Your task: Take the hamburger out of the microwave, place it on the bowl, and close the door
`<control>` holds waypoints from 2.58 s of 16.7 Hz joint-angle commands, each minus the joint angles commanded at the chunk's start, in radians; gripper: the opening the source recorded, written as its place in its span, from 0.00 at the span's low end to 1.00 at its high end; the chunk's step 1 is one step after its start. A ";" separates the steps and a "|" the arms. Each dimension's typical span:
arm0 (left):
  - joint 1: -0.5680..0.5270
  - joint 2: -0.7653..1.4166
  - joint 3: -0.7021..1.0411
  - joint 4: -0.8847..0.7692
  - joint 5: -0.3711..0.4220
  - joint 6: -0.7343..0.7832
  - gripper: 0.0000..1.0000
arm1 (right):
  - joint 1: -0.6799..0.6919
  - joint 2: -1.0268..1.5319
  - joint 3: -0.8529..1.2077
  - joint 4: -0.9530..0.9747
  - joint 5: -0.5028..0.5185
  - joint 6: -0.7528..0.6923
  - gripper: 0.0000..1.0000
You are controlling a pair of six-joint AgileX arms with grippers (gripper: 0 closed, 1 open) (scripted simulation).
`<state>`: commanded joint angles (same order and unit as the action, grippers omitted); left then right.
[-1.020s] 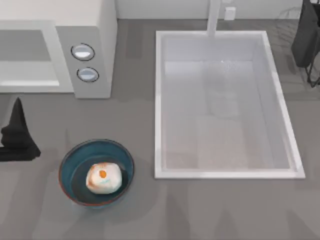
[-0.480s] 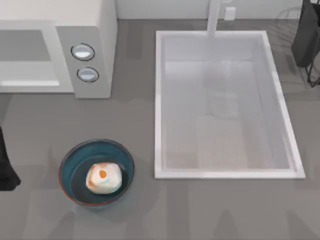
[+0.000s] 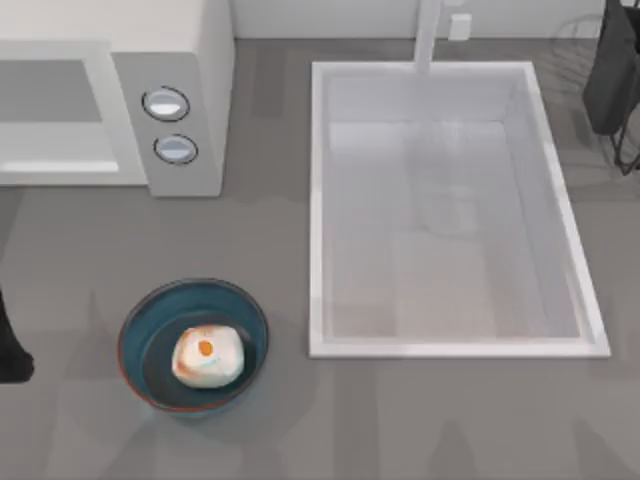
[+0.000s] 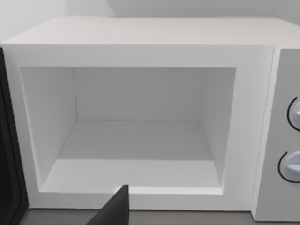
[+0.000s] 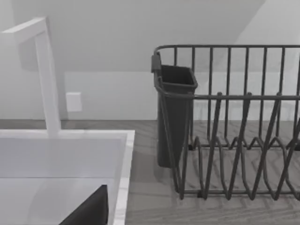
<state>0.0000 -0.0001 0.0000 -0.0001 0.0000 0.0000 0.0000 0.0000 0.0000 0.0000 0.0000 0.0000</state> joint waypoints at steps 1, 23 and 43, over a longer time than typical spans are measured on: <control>0.000 0.000 0.000 0.000 0.000 0.000 0.62 | 0.000 0.000 0.000 0.000 0.000 0.000 1.00; 0.119 0.068 0.036 0.032 0.120 0.001 0.00 | 0.000 0.000 0.000 0.000 0.000 0.000 1.00; 0.510 0.178 0.175 0.000 0.510 0.004 0.00 | 0.000 0.000 0.000 0.000 0.000 0.000 1.00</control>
<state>0.5098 0.1783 0.1750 0.0001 0.5101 0.0043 0.0000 0.0000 0.0000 0.0000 0.0000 0.0000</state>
